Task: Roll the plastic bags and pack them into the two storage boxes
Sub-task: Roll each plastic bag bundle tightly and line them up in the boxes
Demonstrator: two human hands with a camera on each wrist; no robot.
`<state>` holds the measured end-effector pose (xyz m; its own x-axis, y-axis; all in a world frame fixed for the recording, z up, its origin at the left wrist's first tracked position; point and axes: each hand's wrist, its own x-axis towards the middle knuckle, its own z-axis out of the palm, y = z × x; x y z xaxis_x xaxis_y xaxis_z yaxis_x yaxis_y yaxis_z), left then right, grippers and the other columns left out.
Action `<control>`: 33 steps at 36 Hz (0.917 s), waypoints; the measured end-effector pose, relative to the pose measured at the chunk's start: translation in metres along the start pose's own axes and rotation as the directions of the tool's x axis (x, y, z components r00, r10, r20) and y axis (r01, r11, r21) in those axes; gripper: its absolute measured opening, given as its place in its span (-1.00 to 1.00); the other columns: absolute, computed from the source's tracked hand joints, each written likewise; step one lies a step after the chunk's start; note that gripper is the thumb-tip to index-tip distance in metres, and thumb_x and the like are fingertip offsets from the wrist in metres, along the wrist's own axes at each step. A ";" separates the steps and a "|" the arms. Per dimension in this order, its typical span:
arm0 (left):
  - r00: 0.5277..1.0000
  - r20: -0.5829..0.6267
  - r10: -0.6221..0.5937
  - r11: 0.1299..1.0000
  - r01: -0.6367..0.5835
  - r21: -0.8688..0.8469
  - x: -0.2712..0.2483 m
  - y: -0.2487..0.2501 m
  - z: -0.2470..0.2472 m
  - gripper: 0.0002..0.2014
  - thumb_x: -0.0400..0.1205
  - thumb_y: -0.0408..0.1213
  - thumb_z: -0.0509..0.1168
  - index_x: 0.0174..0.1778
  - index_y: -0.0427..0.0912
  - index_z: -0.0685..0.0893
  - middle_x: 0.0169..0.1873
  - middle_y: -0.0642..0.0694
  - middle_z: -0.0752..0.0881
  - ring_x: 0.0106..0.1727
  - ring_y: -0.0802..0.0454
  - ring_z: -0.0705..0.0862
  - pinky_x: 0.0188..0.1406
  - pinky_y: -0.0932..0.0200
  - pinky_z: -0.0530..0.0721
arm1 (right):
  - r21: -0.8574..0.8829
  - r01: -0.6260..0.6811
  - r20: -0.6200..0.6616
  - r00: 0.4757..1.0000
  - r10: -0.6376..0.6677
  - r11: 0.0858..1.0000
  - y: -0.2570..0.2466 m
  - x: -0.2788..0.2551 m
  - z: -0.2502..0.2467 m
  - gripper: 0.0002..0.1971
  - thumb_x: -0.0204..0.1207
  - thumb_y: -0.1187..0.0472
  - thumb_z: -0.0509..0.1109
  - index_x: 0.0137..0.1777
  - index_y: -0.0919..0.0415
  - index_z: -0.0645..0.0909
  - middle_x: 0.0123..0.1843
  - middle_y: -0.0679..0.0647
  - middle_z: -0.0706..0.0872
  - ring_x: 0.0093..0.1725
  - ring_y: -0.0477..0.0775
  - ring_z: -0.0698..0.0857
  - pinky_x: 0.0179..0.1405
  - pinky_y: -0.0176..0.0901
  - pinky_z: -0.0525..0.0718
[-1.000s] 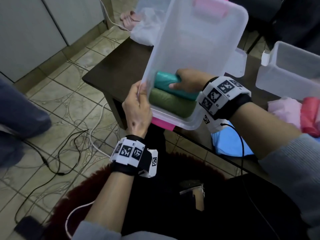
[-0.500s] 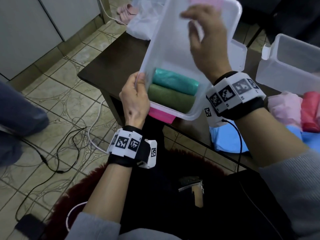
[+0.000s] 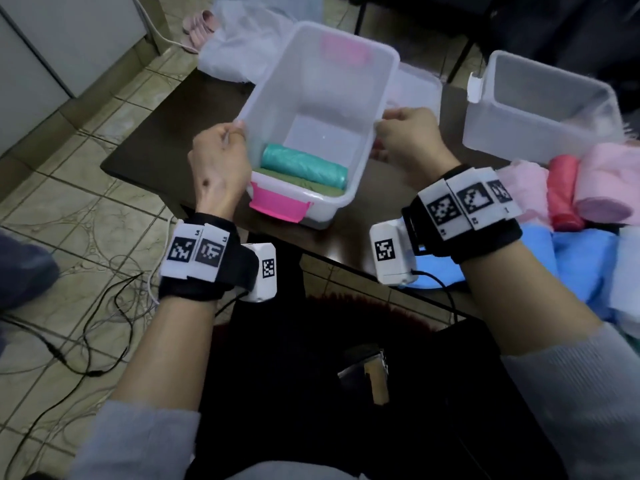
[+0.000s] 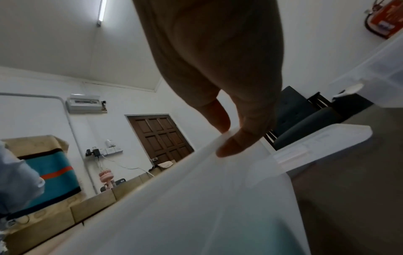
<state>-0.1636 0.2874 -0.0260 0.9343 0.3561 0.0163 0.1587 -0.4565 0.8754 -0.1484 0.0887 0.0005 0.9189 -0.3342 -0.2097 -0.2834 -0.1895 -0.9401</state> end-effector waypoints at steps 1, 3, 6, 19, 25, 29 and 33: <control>1.000 0.012 -0.002 1.000 0.002 0.010 0.001 0.001 0.000 -0.63 0.73 -0.07 0.10 0.15 -0.21 0.72 0.01 -0.09 0.69 0.06 -0.01 0.63 0.04 0.20 0.53 | 0.019 -0.021 -0.001 1.000 0.021 1.000 0.002 0.001 0.000 -0.67 0.54 0.54 0.17 -0.39 0.24 0.54 -0.34 0.18 0.66 -0.24 0.22 0.70 -0.05 0.12 0.76; 1.000 0.029 -0.008 1.000 0.007 0.026 0.002 0.003 -0.001 -0.62 0.72 -0.06 0.09 0.16 -0.22 0.72 0.13 -0.17 0.71 0.17 -0.11 0.64 0.12 0.14 0.55 | 0.038 -0.030 0.004 1.000 0.030 0.999 0.006 0.001 0.000 -0.69 0.55 0.53 0.17 -0.37 0.25 0.55 -0.31 0.17 0.68 -0.26 0.18 0.72 -0.09 0.03 0.77; 0.999 0.040 -0.023 0.999 0.021 0.048 0.000 0.006 -0.001 -0.61 0.71 -0.06 0.09 0.18 -0.22 0.72 0.18 -0.24 0.70 0.22 -0.20 0.63 0.16 0.10 0.54 | 0.044 -0.005 0.018 1.000 0.004 0.999 0.010 0.000 -0.002 -0.75 0.58 0.47 0.20 -0.28 0.26 0.58 -0.24 0.17 0.70 -0.27 0.14 0.72 -0.17 -0.06 0.76; 0.810 -0.229 0.540 0.838 -0.543 0.053 -0.046 0.071 0.009 -0.61 0.62 -0.29 0.14 0.37 -0.31 0.46 0.28 -0.11 0.55 0.31 0.15 0.48 0.30 0.48 0.35 | -0.221 -0.057 -0.056 0.997 0.046 0.974 0.051 -0.010 -0.100 -0.65 0.60 0.43 0.16 0.38 0.33 0.47 -0.01 0.07 0.56 -0.40 -0.03 0.52 -0.49 -0.31 0.57; 0.738 0.191 0.648 0.761 -0.612 -0.215 -0.104 0.099 0.079 -0.66 0.64 -0.35 0.18 0.35 -0.26 0.53 0.27 -0.07 0.62 0.31 0.14 0.54 0.26 0.56 0.31 | -0.587 -0.217 -0.214 0.971 0.109 0.780 0.065 -0.013 -0.180 -0.68 0.55 0.39 0.21 0.26 0.40 0.59 -0.02 0.24 0.64 -0.07 0.13 0.59 0.12 -0.03 0.65; 0.649 0.554 0.522 0.806 -0.587 -0.072 -0.134 0.067 0.138 -0.58 0.69 -0.26 0.18 0.48 -0.26 0.42 0.45 -0.15 0.47 0.50 -0.01 0.39 0.40 0.36 0.19 | -0.717 -0.347 -0.268 0.938 0.221 0.605 0.074 -0.023 -0.210 -0.88 0.51 0.44 0.19 -0.14 0.53 0.51 -0.04 0.39 0.69 -0.31 0.20 0.61 -0.57 -0.51 0.58; 0.559 0.763 0.324 0.796 -0.597 0.099 -0.147 0.032 0.172 -0.48 0.72 -0.13 0.13 0.57 -0.27 0.26 0.58 -0.24 0.27 0.63 -0.11 0.16 0.58 0.07 0.08 | -0.689 -0.394 -0.272 0.918 0.288 0.608 0.087 -0.032 -0.216 -0.81 0.56 0.36 0.22 0.05 0.49 0.57 0.14 0.38 0.64 0.16 0.33 0.66 -0.02 0.00 0.65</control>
<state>-0.2409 0.0804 -0.0834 0.8173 -0.5712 -0.0760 -0.3996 -0.6568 0.6395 -0.2620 -0.1162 -0.0166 0.6878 -0.6123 -0.3900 -0.7238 -0.6193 -0.3043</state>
